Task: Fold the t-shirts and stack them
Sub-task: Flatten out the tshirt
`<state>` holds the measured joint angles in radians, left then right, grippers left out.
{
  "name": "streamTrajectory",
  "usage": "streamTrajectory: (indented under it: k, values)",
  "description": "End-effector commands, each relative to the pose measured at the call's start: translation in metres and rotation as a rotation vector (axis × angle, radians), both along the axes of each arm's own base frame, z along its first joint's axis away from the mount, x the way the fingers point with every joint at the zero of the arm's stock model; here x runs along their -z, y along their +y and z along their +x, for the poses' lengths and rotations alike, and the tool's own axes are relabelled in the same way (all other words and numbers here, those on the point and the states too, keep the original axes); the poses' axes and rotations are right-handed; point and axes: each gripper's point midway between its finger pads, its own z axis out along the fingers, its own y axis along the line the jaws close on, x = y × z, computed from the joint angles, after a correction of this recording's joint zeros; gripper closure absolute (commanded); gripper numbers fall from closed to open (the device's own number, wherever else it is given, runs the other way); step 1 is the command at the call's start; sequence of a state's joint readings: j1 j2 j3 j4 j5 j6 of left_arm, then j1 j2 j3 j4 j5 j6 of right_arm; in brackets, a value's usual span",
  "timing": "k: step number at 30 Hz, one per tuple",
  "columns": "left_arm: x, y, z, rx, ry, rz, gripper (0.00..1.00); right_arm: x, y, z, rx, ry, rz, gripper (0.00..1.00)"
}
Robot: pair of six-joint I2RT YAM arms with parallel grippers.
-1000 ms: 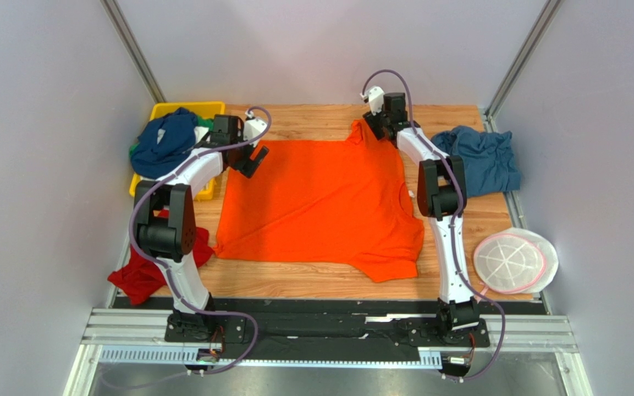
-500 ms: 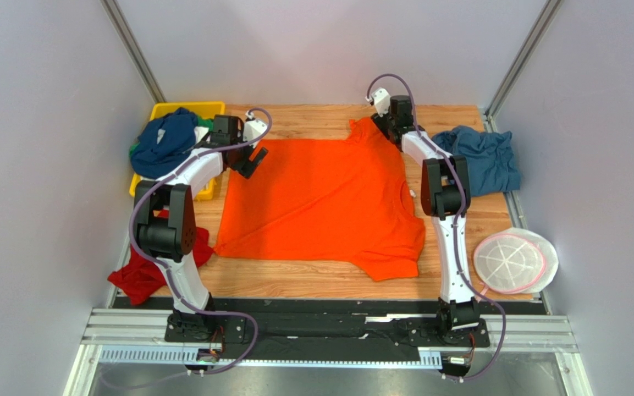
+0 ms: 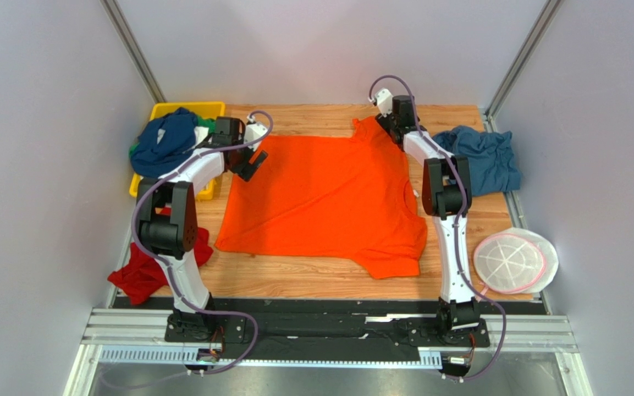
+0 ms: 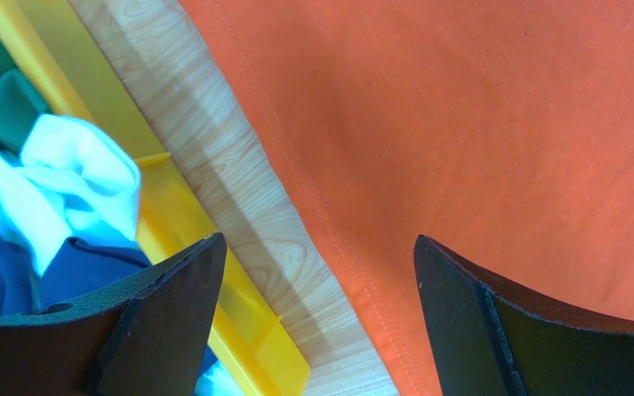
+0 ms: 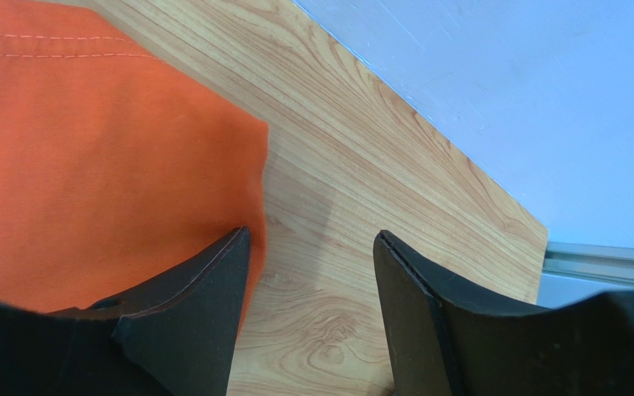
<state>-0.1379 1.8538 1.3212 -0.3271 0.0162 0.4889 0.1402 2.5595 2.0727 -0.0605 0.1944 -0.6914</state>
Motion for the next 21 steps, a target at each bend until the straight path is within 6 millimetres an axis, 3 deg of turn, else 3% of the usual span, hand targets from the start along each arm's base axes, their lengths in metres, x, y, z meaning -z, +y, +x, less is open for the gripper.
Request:
streamTrajectory:
  k: [1,2,5,6,9,10,18,20,21]
  values:
    - [-0.005,-0.004,0.013,0.008,-0.009,0.001,0.07,-0.009,-0.015,0.004,0.041,0.019,-0.025,0.38]
    - [-0.001,-0.005,0.014,0.009,0.004,0.001,0.07,-0.019,-0.014,0.008,0.04,-0.001,-0.022,0.37]
    - [0.0,-0.005,0.024,0.008,0.008,0.005,0.07,-0.021,-0.014,0.012,0.037,0.0,-0.034,0.36]
    - [-0.006,-0.006,0.031,0.008,-0.009,0.005,0.07,-0.028,-0.013,0.016,0.036,-0.015,-0.038,0.36]
    - [-0.01,-0.008,0.041,0.011,-0.02,0.004,0.08,-0.024,-0.016,0.015,0.044,-0.008,-0.042,0.36]
    - [-0.012,-0.008,0.043,0.012,-0.027,0.002,0.08,-0.033,-0.015,0.014,0.039,-0.02,-0.027,0.36]
    - [-0.023,-0.014,0.047,0.019,-0.055,-0.032,0.08,-0.069,0.01,-0.017,0.018,0.018,0.171,0.36]
    - [-0.026,-0.015,0.046,0.022,-0.061,-0.04,0.08,-0.068,0.016,-0.029,0.02,0.053,0.231,0.36]
    - [-0.027,-0.016,0.044,0.02,-0.06,-0.048,0.08,-0.087,0.016,-0.035,0.017,0.037,0.253,0.36]
